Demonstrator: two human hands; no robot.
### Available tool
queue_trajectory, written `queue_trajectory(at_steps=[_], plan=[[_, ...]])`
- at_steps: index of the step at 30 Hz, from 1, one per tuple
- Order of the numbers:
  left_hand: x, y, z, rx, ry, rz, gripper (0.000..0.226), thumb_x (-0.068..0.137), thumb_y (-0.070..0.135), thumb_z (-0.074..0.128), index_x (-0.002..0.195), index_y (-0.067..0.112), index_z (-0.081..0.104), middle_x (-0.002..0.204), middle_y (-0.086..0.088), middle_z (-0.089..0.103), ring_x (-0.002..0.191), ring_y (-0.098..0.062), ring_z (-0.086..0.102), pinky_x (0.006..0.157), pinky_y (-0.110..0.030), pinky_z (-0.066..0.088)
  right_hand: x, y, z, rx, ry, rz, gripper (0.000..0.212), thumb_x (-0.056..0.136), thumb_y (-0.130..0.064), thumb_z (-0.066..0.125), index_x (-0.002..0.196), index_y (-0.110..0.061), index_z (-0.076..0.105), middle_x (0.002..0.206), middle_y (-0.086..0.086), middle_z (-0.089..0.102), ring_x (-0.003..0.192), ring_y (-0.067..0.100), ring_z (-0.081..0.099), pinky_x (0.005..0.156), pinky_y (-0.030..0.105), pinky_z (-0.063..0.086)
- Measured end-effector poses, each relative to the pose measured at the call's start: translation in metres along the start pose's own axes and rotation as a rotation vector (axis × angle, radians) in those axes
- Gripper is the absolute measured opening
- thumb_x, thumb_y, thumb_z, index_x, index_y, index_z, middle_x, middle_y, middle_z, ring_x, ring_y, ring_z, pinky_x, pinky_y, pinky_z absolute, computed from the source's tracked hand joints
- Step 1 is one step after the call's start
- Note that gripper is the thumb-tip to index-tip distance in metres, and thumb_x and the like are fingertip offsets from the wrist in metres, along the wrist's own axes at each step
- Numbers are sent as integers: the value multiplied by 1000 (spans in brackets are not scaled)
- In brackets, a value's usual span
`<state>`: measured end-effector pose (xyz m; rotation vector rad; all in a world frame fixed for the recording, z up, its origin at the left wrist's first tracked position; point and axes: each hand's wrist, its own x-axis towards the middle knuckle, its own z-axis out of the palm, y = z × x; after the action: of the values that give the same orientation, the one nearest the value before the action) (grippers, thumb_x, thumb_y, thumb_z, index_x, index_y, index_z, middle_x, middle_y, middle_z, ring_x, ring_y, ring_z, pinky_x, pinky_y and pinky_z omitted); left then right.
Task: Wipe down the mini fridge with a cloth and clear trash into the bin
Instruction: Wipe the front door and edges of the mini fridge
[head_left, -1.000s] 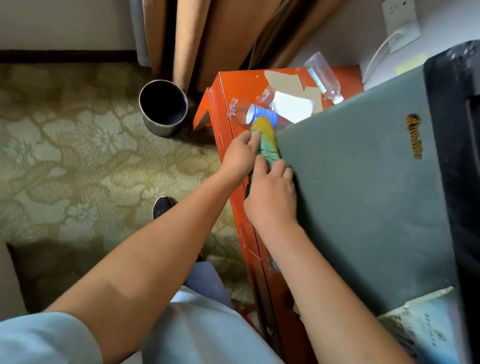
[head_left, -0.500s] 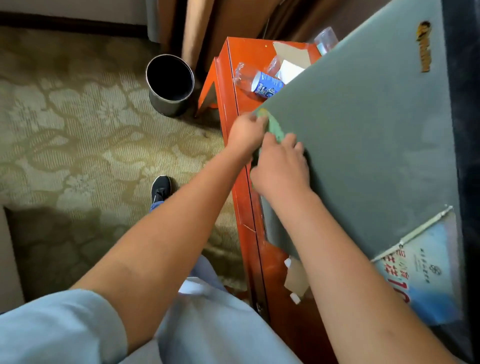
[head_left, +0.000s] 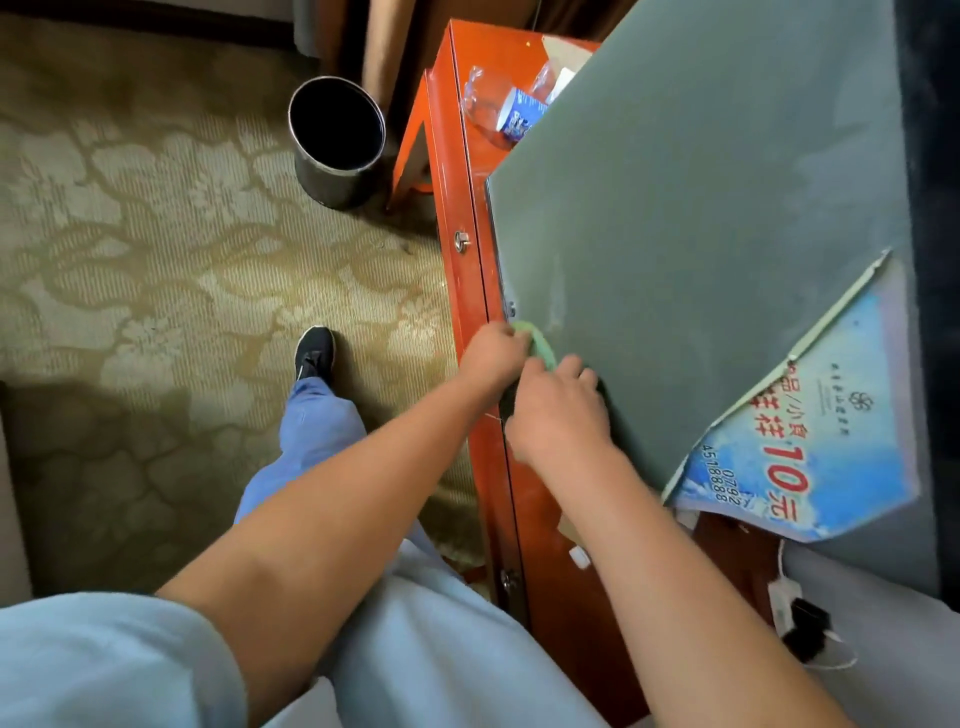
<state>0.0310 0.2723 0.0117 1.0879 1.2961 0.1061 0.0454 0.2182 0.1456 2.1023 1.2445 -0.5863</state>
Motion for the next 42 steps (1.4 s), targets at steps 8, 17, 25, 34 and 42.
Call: queue_trajectory(at_steps=[8,17,25,34,42], plan=[[22,80,-44,-95,237,218,40,93,27,49,57,16,38,55,2,42,60,-22,41,55,-32,30,9,-6,-40,25,464,-53,33,99,-11,47,132,-12,47,130,16,45,117,34,46,95,40,43],[-12,-51,35,19,-94,17,34,100,28,46,90,2,66,92,-18,69,87,-34,64,69,-34,46,-21,4,47,-65,-23,9,41,100,-15,50,140,-11,43,135,17,41,124,34,42,101,40,43],[54,51,-49,-44,170,169,39,94,29,50,58,16,46,56,4,48,53,-14,43,47,-27,28,35,-25,-28,-82,399,-86,34,99,-10,49,133,-10,50,133,17,45,122,35,45,98,42,44],[6,-75,45,-106,-149,-69,34,102,29,44,84,7,63,91,-16,69,78,-30,59,62,-33,42,8,-13,52,-246,-127,-12,47,102,-15,48,147,-6,43,137,17,42,125,32,42,102,40,44],[74,-10,-20,-130,82,2,39,94,22,49,56,17,43,54,3,44,51,-14,38,43,-28,26,67,-37,4,-154,150,-43,51,98,-20,56,147,-13,45,133,15,43,126,34,42,100,42,43]])
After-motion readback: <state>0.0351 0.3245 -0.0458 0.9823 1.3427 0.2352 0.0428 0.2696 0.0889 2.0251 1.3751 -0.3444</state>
